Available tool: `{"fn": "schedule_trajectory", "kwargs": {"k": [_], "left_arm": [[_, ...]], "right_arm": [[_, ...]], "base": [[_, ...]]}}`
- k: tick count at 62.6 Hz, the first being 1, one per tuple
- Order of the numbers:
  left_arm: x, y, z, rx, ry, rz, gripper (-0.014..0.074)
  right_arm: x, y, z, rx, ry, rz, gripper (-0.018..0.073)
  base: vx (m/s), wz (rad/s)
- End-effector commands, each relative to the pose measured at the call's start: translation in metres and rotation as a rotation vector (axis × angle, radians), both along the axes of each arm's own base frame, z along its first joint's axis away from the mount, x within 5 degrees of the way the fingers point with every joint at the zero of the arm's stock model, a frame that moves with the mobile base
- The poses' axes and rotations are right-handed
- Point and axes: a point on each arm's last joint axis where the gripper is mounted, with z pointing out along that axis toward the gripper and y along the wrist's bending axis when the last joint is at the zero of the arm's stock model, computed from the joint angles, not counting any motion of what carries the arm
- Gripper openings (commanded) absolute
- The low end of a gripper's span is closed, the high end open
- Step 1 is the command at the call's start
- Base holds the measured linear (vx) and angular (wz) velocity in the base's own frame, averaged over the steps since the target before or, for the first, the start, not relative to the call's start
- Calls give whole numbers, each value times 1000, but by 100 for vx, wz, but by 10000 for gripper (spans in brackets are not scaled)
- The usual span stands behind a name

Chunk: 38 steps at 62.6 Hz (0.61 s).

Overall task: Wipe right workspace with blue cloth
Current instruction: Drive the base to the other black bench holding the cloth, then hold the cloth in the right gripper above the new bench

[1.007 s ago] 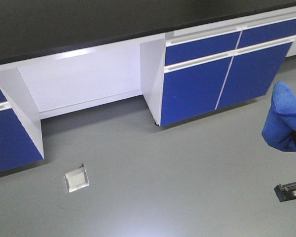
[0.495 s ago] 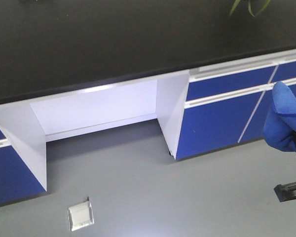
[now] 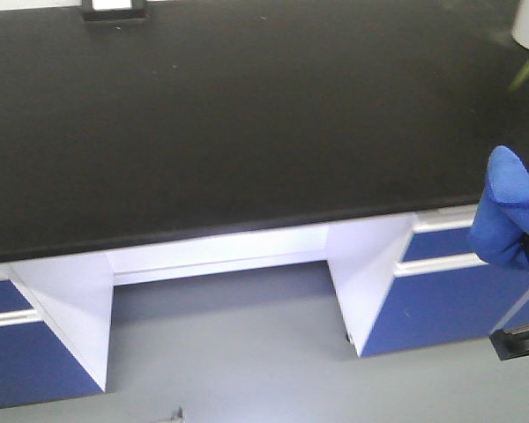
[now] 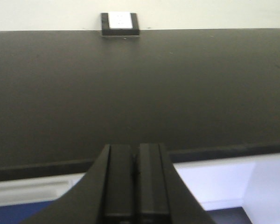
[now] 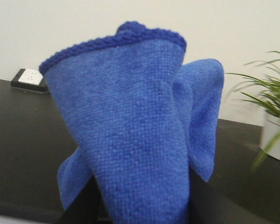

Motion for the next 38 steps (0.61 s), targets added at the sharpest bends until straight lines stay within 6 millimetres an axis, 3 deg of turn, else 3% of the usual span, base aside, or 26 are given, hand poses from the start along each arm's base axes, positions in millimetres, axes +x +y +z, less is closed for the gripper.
{"fn": "schedule_trajectory", "kwargs": {"k": [1,38], "left_arm": [[1,-1,-2,-9,-70,-15,-6],[1,-1,-2,-9,-70,-15,-6]], "right_arm": [[-1,0,1,-1,-61,-3,-3],[-1,0,1,-1,-61,-3,-3]], "base": [[42,34],[36,24]]}}
